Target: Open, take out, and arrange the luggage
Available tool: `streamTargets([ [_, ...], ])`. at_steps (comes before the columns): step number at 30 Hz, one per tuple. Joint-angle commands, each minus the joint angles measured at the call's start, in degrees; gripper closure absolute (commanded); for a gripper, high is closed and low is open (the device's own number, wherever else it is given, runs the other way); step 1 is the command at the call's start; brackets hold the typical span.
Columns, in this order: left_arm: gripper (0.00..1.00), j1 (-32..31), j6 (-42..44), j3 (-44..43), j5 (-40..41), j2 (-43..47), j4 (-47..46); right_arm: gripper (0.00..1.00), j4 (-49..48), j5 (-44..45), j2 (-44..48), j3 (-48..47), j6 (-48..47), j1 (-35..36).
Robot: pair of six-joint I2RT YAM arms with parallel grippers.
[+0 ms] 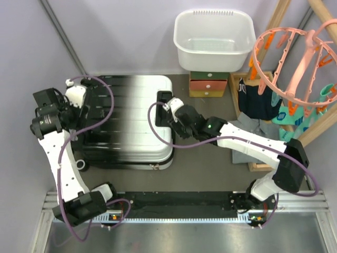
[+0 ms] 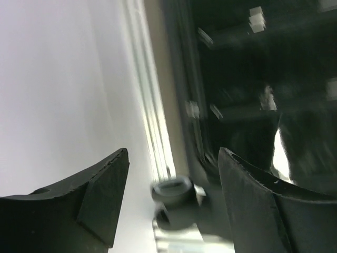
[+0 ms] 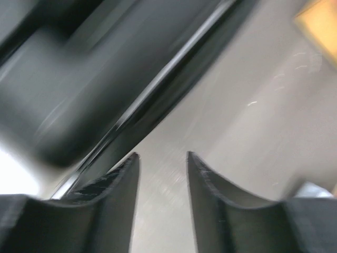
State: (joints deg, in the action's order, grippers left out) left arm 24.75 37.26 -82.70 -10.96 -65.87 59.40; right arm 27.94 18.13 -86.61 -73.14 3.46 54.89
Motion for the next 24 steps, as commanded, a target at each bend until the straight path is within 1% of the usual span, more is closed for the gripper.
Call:
streamTargets([
  [1, 0.25, -0.1, 11.6, -3.7, -8.6, 4.2, 19.4, 0.54, 0.8, -9.2, 7.0, 3.6, -2.4, 4.5],
  [2, 0.25, -0.1, 15.8, -5.5, -10.7, 4.5, 22.5, 0.52, 0.8, -14.4, 7.6, 4.1, -2.5, 4.5],
  [4, 0.24, -0.1, 18.8, -6.1, -13.5, 5.3, 27.0, 0.52, 0.7, -17.1, 8.4, 5.3, -2.2, 4.4],
  [8, 0.28, -0.2, 21.6, -0.6, -11.5, 7.9, 27.0, 0.55, -0.1, -17.9, 6.0, 5.4, -0.2, 4.2],
  [10, 0.28, -0.2, 23.1, 2.2, -11.1, 7.9, 26.9, 0.58, -0.9, -17.9, 3.1, 4.1, 0.9, 3.2],
  [11, 0.28, -0.2, 23.7, 4.5, -11.1, 7.7, 26.9, 0.62, -2.3, -19.2, 2.3, 3.5, 2.0, 2.7],
  [13, 0.27, -0.1, 24.2, 6.0, -11.0, 7.4, 26.7, 0.66, -4.2, -19.4, -0.4, 1.5, 3.2, 1.2],
  [17, 0.24, -0.1, 20.8, 9.1, -11.6, 7.3, 22.5, 0.67, -7.2, -18.3, -5.5, -3.6, 3.9, -0.6],
  [19, 0.23, -0.2, 17.6, 11.0, -10.6, 7.2, 17.7, 0.67, -7.7, -17.1, -7.7, -7.2, 3.8, -2.0],
  [22, 0.23, -0.2, 12.5, 13.4, -8.6, 6.5, 11.0, 0.67, -9.2, -17.9, -11.3, -11.4, 4.4, -4.7],
  [24, 0.23, -0.2, 11.4, 14.2, -8.5, 5.7, 9.6, 0.68, -10.0, -19.5, -14.0, -13.3, 4.6, -6.0],
])
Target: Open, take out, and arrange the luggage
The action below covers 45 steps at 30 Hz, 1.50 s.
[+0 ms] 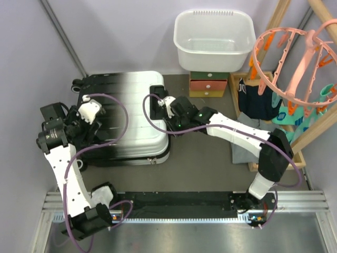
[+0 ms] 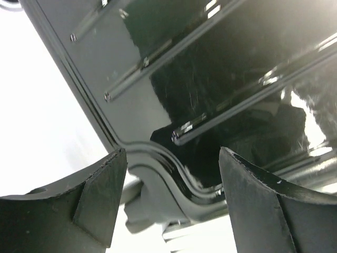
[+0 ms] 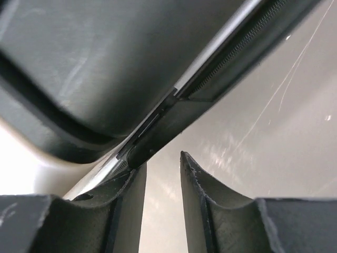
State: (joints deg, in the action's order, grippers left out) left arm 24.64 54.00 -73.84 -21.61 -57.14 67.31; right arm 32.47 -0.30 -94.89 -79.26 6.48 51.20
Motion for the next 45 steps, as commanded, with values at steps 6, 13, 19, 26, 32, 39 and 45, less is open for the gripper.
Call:
streamTargets([
  [6, 0.23, -0.1, -12.7, 7.0, 0.4, -4.2, -9.0, 0.68, -13.7, -1.2, -14.9, -20.5, 0.6, -5.0],
  [13, 0.23, -0.2, -21.5, 0.3, 4.8, -9.6, -10.9, 0.63, -12.9, 1.3, -13.8, -20.9, -2.7, -7.0],
  [19, 0.15, -0.1, -16.7, -6.6, 11.9, -7.1, -2.9, 0.57, -15.7, 6.0, 0.0, -3.8, -3.9, -6.2],
  [26, 0.08, -0.1, -1.6, -11.4, 16.6, -7.9, 13.1, 0.48, -21.4, 8.0, 7.5, 9.6, -2.9, 3.9],
  [32, 0.07, 1.8, 16.2, -5.1, 24.1, -5.9, 15.0, 0.47, -27.2, 2.5, 9.3, 14.8, 2.6, 5.0],
  [39, 0.08, 7.5, 32.2, -4.3, 21.9, -6.1, 19.0, 0.45, -29.5, 1.4, 9.3, 17.2, 4.1, 5.8],
  [45, 0.11, 13.2, 43.8, 4.4, 15.1, -5.2, 13.1, 0.44, -34.6, -0.8, 8.0, 18.7, 5.2, 5.8],
])
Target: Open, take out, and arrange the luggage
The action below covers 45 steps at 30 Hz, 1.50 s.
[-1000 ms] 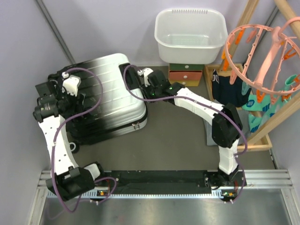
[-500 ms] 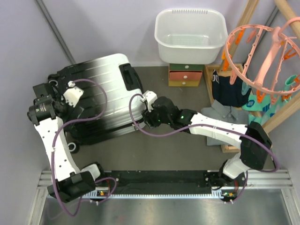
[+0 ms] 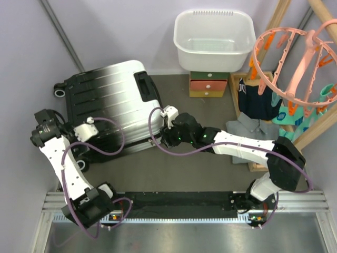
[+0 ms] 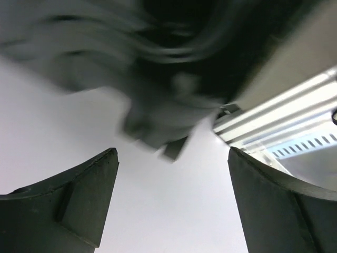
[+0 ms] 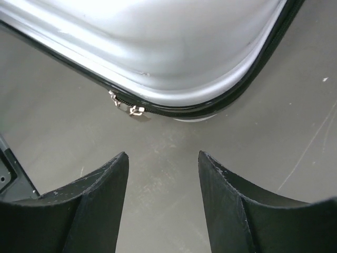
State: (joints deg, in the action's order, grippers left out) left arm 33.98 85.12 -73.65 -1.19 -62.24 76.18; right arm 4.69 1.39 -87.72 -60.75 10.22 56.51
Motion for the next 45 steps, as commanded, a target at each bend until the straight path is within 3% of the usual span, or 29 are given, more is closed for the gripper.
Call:
streamTargets([
  [1, 0.12, 5.0, 13.8, 4.1, -6.1, -1.3, 4.3, 0.44, -6.9, -2.9, 0.1, 0.1, 1.5, 0.4],
  [7, 0.16, 9.3, 17.3, -3.5, -17.7, -11.5, 10.1, 0.44, -9.1, -1.8, -1.7, -0.4, 2.4, 0.4],
  [12, 0.17, 9.2, 21.1, 3.6, -22.0, -8.7, 7.1, 0.49, -10.1, 2.8, -3.8, -0.4, 4.4, 0.4],
  [19, 0.3, 9.2, 22.3, 8.0, -24.6, -5.7, 5.5, 0.52, -13.5, 6.3, -3.3, 3.4, 6.0, 2.0],
  [22, 0.4, 9.2, 22.4, 7.4, -24.6, -6.2, 6.6, 0.52, -14.1, 7.2, -4.2, 2.9, 6.2, 3.3],
  [26, 0.66, 9.2, 22.0, 6.0, -22.2, -7.1, 7.7, 0.52, -14.3, 7.5, -5.4, 2.4, 7.4, 3.6],
  [27, 0.82, 9.2, 22.2, 5.7, -21.9, -7.1, 8.8, 0.52, -14.4, 7.4, -5.4, 2.4, 7.6, 3.6],
  [29, 1.0, 9.3, 22.4, 4.9, -21.6, -7.0, 9.2, 0.53, -14.7, 7.6, -5.9, 2.7, 9.0, 3.8],
  [45, 1.0, 9.3, 22.9, 3.0, -26.0, -3.1, 10.1, 0.53, -15.2, 13.2, -10.1, 1.3, 11.3, 6.7],
])
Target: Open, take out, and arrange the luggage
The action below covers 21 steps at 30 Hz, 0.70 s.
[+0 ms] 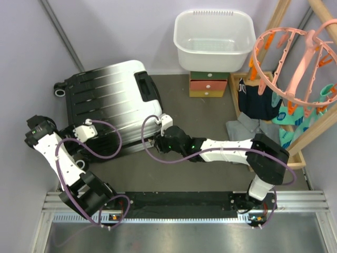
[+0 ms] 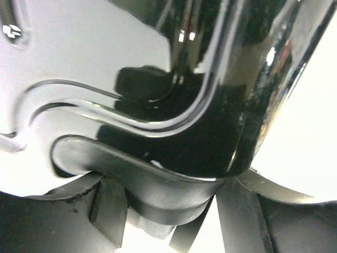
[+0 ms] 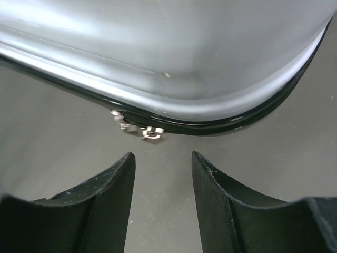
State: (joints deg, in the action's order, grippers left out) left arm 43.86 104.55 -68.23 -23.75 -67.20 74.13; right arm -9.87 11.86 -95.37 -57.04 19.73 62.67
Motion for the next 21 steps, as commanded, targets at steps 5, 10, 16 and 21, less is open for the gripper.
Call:
streamTargets([
  [5, 1.0, -0.7, 3.4, -2.5, -3.8, 2.1, 12.1, 0.57, 1.4, 4.7, -5.6, -6.4, 2.1, 0.5],
  [10, 1.0, -0.7, 3.4, -2.4, -3.3, 2.0, 12.1, 0.6, 1.9, 5.6, -6.6, -8.1, 1.4, 0.4],
  [16, 1.0, -0.6, 3.5, -1.8, -3.0, 1.7, 11.8, 0.61, 1.3, 6.5, -6.8, -8.8, 1.4, 0.3],
  [21, 1.0, -0.7, 3.5, -2.1, -2.9, 1.6, 11.8, 0.64, 2.0, 8.3, -8.2, -10.6, 1.5, 0.1],
])
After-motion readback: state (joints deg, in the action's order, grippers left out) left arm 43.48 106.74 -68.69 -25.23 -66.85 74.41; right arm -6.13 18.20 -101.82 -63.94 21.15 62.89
